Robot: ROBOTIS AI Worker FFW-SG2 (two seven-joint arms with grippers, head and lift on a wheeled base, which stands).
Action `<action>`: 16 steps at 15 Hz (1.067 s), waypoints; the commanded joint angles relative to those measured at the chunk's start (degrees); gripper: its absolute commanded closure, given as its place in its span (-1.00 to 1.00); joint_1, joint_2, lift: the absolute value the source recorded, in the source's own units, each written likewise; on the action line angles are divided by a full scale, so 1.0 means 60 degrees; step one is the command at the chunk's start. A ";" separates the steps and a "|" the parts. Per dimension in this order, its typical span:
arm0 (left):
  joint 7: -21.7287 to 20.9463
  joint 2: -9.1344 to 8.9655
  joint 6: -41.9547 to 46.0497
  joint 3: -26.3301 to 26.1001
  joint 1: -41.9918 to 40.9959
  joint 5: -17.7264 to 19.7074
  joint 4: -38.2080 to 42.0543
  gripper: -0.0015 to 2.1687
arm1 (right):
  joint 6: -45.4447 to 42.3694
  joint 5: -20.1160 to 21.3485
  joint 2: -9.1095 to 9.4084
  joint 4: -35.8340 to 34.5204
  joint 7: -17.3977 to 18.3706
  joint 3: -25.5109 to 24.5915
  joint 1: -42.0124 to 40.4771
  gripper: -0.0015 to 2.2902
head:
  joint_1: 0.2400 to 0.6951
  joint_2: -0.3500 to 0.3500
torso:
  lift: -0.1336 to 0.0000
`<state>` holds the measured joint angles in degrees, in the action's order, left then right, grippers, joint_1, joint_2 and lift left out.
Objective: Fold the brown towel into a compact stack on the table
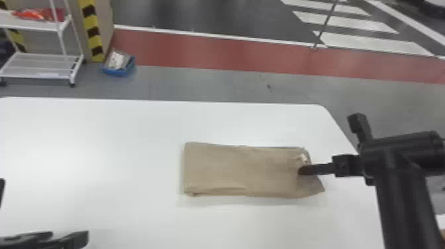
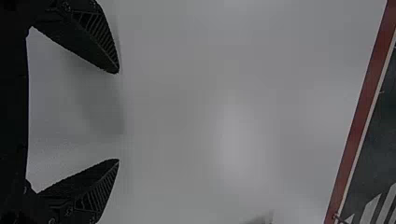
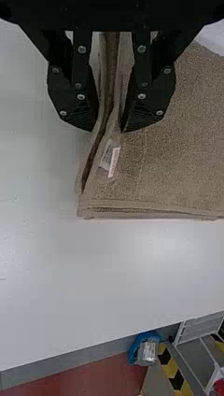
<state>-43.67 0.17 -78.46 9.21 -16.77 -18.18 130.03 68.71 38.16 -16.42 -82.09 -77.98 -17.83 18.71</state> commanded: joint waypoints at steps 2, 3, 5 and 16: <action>-0.0001 -0.0054 0.0016 0.0018 0.0012 0.0012 0.0008 -0.87 | -0.0032 -0.0076 -0.0002 -0.0014 -0.0058 -0.0119 0.0001 0.48 | 1.00 -0.64 | -0.86; -0.0016 -0.0054 0.0016 0.0018 0.0012 0.0012 0.0008 -0.87 | -0.0003 -0.0193 -0.0017 -0.0043 -0.0058 -0.0309 -0.0013 0.48 | 1.00 -0.63 | -0.86; -0.0016 -0.0054 0.0016 0.0018 0.0012 0.0012 0.0067 -0.87 | 0.0144 -0.0501 -0.0061 -0.0483 -0.0058 -0.0690 -0.0013 0.48 | 1.00 -0.65 | -0.86; -0.0016 -0.0054 0.0016 0.0091 0.0027 0.0012 0.0272 -0.87 | 0.3513 -0.2317 0.0408 -0.3823 -0.0058 -0.1628 -0.0028 0.48 | 1.00 -0.77 | -0.86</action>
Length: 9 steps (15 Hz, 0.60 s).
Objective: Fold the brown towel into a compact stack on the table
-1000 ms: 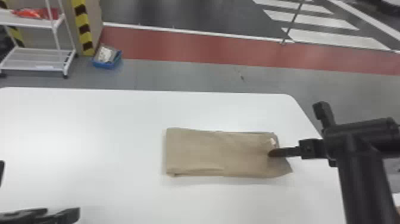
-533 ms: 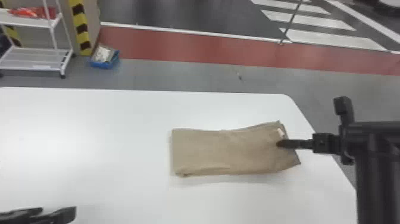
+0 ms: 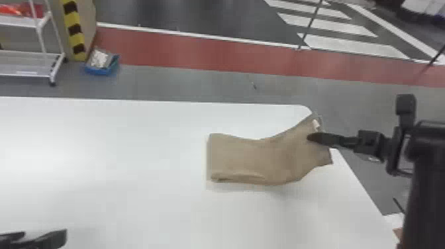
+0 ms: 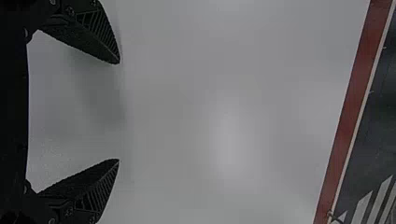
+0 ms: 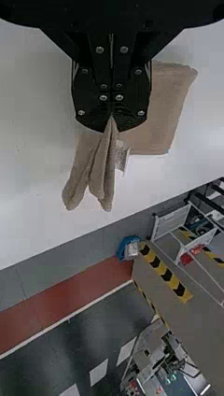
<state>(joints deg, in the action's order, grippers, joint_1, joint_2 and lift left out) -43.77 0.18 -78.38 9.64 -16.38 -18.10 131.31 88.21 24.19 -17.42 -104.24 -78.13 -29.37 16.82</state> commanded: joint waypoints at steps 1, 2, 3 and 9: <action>0.0000 -0.0054 0.0003 0.0048 -0.0068 -0.0001 0.0073 -0.87 | 0.0233 0.0040 0.0984 -0.0190 -0.0032 0.0516 0.0375 0.48 | 1.00 -0.70 | -0.86; -0.0015 -0.0054 -0.0026 0.0092 -0.0112 0.0014 0.0146 -0.87 | 0.0174 0.0099 0.1335 -0.0190 -0.0032 0.0706 0.0522 0.48 | 1.00 -0.64 | -0.86; -0.0015 -0.0054 -0.0026 0.0136 -0.0141 0.0014 0.0190 -0.87 | 0.0174 0.0157 0.1584 -0.0175 -0.0032 0.0911 0.0698 0.48 | 1.00 -0.55 | -0.86; -0.0015 -0.0054 0.0003 0.0238 -0.0141 0.0116 0.0146 -0.87 | -0.0060 0.0890 0.2419 0.0030 -0.0032 0.2581 0.0258 0.46 | 1.00 -0.04 | -0.86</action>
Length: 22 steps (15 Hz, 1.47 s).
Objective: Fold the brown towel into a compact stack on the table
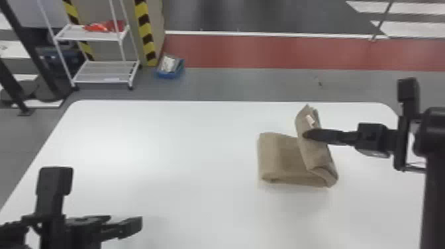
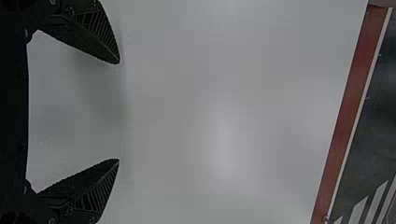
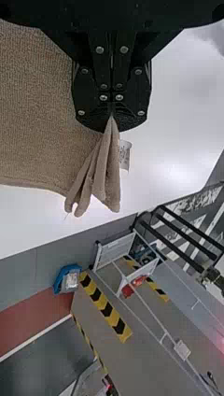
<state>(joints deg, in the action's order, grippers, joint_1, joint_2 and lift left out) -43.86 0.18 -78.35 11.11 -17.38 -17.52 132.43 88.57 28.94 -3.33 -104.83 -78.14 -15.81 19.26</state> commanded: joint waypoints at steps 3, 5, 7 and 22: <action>0.0000 -0.0054 0.0115 -0.0035 0.0070 0.0020 -0.0114 -0.87 | -0.0559 0.0143 0.0336 0.0157 0.0703 0.0819 -0.0633 0.46 | 1.00 0.10 | -0.86; 0.0000 -0.0054 0.0115 -0.0050 0.0055 0.0020 -0.0114 -0.87 | -0.1321 -0.0004 0.0512 0.0186 0.1172 0.0804 -0.0823 0.46 | 1.00 0.13 | -0.86; 0.0000 -0.0054 0.0086 -0.0006 0.0026 0.0020 -0.0070 -0.87 | -0.1262 -0.0677 0.0564 0.0172 0.1421 0.0160 -0.0764 0.46 | 1.00 0.16 | -0.86; 0.0000 -0.0054 0.0115 0.0023 -0.0018 0.0020 -0.0085 -0.87 | -0.2434 -0.2684 0.0564 0.0333 0.2974 -0.0470 -0.1145 -0.98 | 1.00 0.07 | -0.86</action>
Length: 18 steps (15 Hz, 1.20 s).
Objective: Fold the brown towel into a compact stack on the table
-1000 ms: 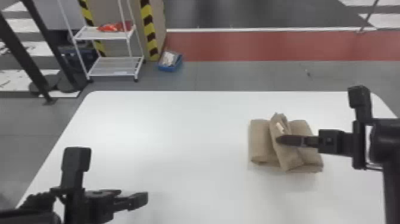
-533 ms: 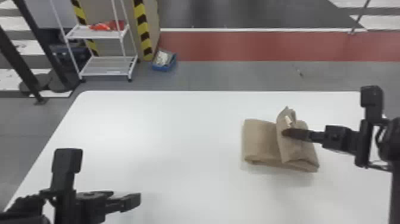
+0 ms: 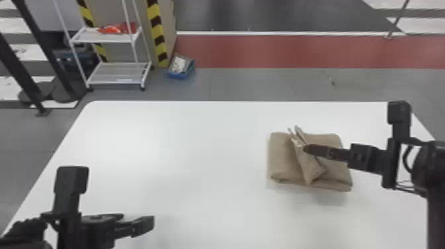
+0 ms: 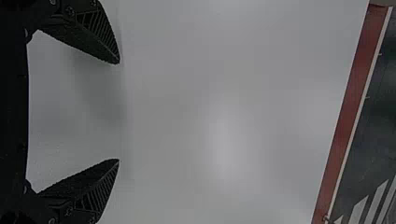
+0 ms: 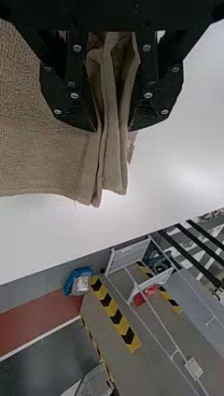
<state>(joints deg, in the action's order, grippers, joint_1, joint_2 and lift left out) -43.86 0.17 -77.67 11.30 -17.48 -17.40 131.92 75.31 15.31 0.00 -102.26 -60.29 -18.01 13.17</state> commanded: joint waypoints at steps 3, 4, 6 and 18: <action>0.0000 -0.0054 0.0002 -0.0038 0.0013 0.0000 0.0001 -0.87 | -0.0488 -0.1205 0.0008 -0.0139 0.0424 -0.0514 -0.0203 -0.94 | 1.00 0.11 | -0.86; 0.0000 -0.0054 -0.0027 -0.0038 0.0013 0.0000 0.0001 -0.87 | -0.0488 -0.1161 0.0008 -0.0139 0.0849 -0.0514 -0.0203 -0.94 | 1.00 0.10 | -0.86; -0.0014 -0.0054 0.0002 -0.0008 -0.0001 0.0000 0.0015 -0.87 | -0.0898 -0.0809 0.0008 -0.0066 0.1904 -0.0309 -0.0188 -0.91 | 1.00 0.03 | -0.86; -0.0044 -0.0054 0.0031 0.0153 -0.0045 0.0044 -0.0014 -0.87 | -0.2157 -0.0121 0.0008 0.0930 0.1377 0.1742 -0.0554 0.47 | 1.00 0.22 | -0.86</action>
<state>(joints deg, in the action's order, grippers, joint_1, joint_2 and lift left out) -44.16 0.17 -77.57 12.29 -17.79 -17.14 131.85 62.34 15.02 0.00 -95.92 -51.25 -8.52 10.85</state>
